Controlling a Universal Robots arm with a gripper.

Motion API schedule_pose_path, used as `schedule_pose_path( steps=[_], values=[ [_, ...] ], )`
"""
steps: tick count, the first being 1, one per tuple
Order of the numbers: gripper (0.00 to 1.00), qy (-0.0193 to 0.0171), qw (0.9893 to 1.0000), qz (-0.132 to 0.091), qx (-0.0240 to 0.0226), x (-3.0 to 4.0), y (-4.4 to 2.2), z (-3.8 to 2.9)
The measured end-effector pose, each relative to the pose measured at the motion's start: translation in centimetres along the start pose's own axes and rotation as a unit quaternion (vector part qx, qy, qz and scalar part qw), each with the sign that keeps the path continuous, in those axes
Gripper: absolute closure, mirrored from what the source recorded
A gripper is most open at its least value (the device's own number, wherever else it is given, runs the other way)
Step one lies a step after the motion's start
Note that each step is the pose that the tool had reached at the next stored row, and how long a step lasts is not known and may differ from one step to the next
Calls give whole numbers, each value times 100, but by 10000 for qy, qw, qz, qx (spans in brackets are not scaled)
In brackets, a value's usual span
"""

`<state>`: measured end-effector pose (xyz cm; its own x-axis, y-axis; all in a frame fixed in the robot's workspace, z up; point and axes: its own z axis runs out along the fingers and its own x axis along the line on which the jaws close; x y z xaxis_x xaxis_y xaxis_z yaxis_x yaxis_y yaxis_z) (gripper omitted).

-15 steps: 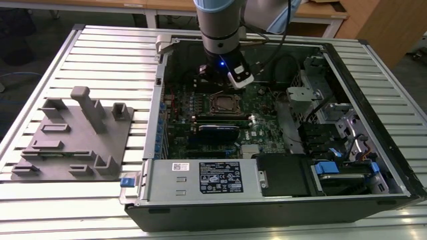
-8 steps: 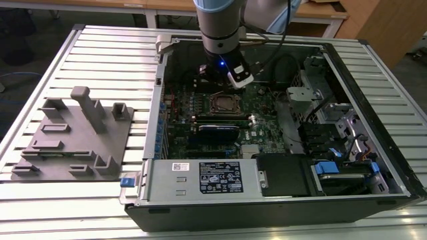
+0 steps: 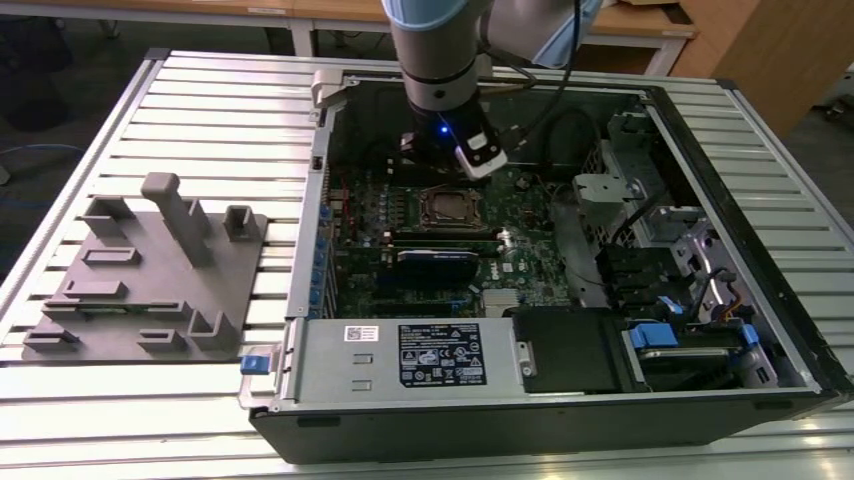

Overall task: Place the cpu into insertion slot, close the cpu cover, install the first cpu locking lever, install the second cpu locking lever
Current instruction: 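Install the first cpu locking lever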

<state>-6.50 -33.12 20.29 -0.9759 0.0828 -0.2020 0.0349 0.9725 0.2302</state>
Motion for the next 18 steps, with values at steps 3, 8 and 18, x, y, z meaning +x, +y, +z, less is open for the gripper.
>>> schedule_pose_path(
  steps=[3,8,18],
  values=[
    [90,-75,10000,-16,-6,6,-4,15],
    [90,-115,9999,-22,-9,34,-5,21],
    [90,-153,9998,106,19,49,16,35]
  ],
)
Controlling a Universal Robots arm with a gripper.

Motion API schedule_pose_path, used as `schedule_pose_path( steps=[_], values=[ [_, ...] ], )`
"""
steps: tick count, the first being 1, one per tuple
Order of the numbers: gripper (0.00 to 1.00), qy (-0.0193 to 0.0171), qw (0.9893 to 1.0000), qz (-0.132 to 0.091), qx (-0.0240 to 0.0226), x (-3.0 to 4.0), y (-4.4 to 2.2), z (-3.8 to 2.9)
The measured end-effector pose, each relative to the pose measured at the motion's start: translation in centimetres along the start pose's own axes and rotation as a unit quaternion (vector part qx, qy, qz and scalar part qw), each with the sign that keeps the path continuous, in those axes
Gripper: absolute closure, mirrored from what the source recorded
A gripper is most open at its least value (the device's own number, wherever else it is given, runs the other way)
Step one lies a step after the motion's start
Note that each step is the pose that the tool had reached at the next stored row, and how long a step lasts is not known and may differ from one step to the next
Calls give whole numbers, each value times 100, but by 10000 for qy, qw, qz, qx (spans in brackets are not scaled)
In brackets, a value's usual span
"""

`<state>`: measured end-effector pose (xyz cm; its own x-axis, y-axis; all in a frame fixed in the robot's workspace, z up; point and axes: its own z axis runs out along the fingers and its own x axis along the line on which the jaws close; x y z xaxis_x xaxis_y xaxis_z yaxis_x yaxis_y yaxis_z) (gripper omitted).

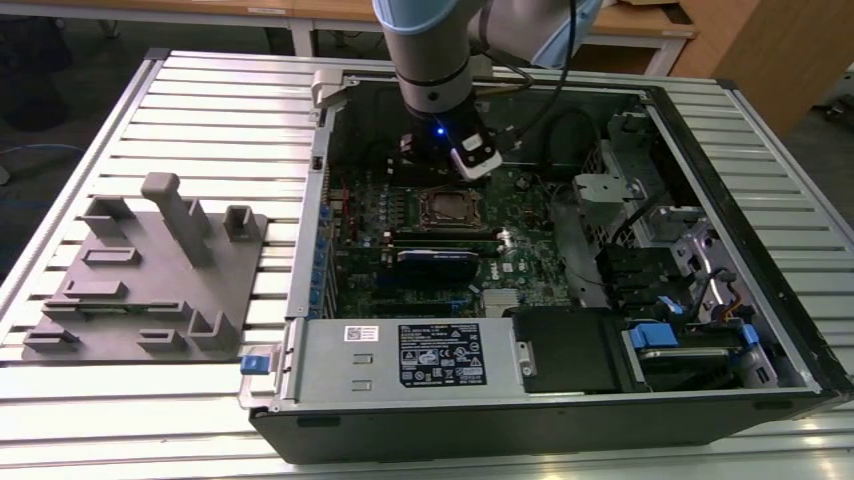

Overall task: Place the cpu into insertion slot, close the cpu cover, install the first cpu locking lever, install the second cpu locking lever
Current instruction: 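Install the first cpu locking lever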

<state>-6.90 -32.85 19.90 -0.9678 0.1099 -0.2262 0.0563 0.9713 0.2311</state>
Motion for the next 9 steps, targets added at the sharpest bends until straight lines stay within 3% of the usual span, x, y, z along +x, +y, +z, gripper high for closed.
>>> schedule_pose_path(
  steps=[6,9],
  values=[
    [90,-14,10000,57,20,7,45,17],
    [90,-20,10000,60,53,9,49,25]
  ],
)
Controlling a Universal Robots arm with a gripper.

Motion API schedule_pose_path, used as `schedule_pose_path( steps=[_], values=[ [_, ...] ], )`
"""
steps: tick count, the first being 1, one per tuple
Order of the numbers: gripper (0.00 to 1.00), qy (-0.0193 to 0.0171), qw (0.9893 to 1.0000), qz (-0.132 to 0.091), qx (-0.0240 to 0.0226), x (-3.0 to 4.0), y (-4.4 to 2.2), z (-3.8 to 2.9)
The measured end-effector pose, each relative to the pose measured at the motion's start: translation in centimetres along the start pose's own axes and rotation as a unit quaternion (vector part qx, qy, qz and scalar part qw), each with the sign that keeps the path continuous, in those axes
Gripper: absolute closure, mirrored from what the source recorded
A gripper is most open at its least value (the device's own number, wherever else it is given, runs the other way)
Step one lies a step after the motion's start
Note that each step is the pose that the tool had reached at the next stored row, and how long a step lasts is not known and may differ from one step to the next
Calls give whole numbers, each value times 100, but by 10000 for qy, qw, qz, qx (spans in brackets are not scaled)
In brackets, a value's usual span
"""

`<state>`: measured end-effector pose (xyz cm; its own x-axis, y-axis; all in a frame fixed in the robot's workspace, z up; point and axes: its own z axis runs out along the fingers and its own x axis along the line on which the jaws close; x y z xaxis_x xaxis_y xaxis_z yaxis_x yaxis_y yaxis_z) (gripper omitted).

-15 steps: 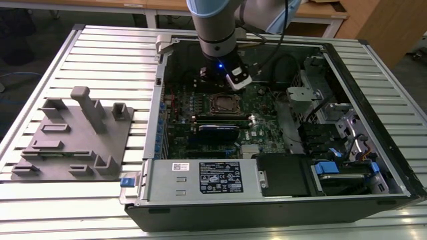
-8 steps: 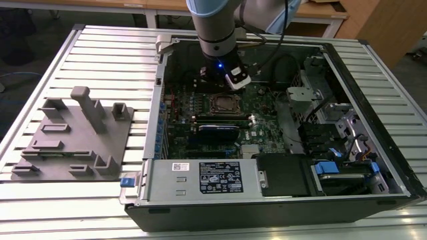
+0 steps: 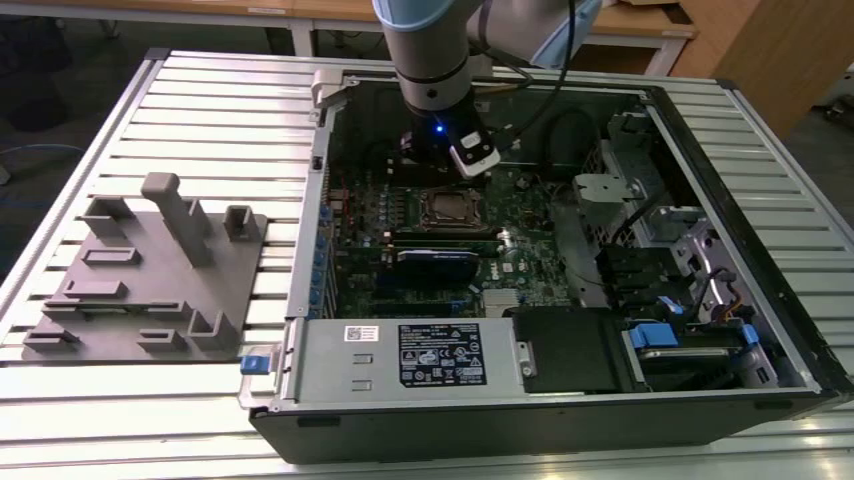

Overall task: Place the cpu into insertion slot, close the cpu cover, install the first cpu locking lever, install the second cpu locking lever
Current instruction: 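Install the first cpu locking lever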

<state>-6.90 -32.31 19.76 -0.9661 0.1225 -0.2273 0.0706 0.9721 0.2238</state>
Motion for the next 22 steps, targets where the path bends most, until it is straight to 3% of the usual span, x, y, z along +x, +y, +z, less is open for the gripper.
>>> schedule_pose_path(
  steps=[5,11,22],
  values=[
    [90,-8,9999,-28,112,3,-3,14],
    [90,-8,9999,-29,118,4,-4,19],
    [90,-12,9998,-45,177,15,-3,57]
  ],
)
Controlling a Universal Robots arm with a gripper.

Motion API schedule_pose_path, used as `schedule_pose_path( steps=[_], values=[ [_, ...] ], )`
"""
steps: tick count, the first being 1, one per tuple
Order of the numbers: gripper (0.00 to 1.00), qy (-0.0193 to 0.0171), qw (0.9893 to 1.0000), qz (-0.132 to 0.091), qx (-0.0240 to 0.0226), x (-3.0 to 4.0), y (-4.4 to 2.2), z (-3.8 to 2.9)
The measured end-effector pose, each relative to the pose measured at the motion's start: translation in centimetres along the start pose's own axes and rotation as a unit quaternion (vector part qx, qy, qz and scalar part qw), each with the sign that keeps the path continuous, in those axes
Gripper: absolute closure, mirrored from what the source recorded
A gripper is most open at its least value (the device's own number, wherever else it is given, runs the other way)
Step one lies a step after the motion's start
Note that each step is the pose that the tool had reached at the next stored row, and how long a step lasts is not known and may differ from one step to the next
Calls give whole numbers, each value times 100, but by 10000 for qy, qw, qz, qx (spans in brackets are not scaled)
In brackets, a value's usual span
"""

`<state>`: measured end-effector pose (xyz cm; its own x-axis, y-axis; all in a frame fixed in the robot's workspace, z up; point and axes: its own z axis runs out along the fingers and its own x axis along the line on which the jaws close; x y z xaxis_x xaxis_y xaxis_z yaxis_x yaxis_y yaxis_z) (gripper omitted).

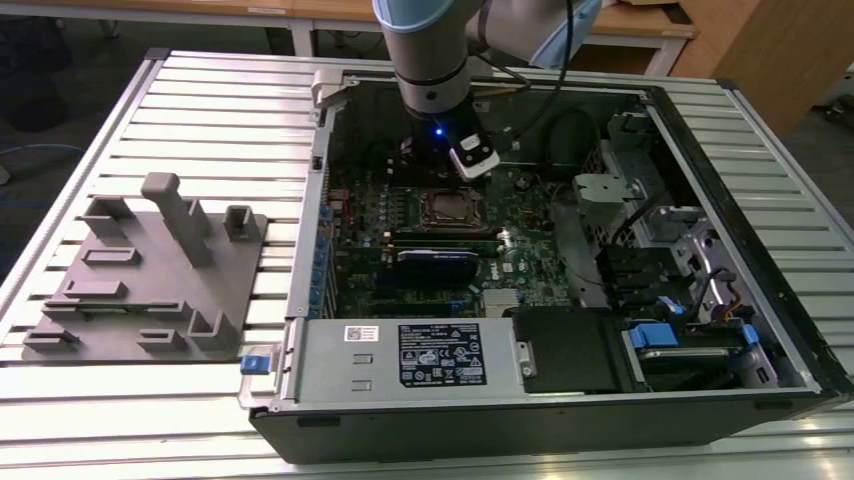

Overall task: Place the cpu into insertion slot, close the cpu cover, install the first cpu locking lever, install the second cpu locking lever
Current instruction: 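Install the first cpu locking lever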

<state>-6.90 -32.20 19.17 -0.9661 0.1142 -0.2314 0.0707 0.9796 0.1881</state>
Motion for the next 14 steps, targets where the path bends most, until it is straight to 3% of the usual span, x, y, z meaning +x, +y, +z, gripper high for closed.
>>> schedule_pose_path(
  steps=[10,12,14],
  values=[
    [90,-2,10000,-9,36,7,-6,27],
    [90,0,10000,-3,16,8,-6,28],
    [90,4,10000,15,-59,7,-5,30]
  ],
)
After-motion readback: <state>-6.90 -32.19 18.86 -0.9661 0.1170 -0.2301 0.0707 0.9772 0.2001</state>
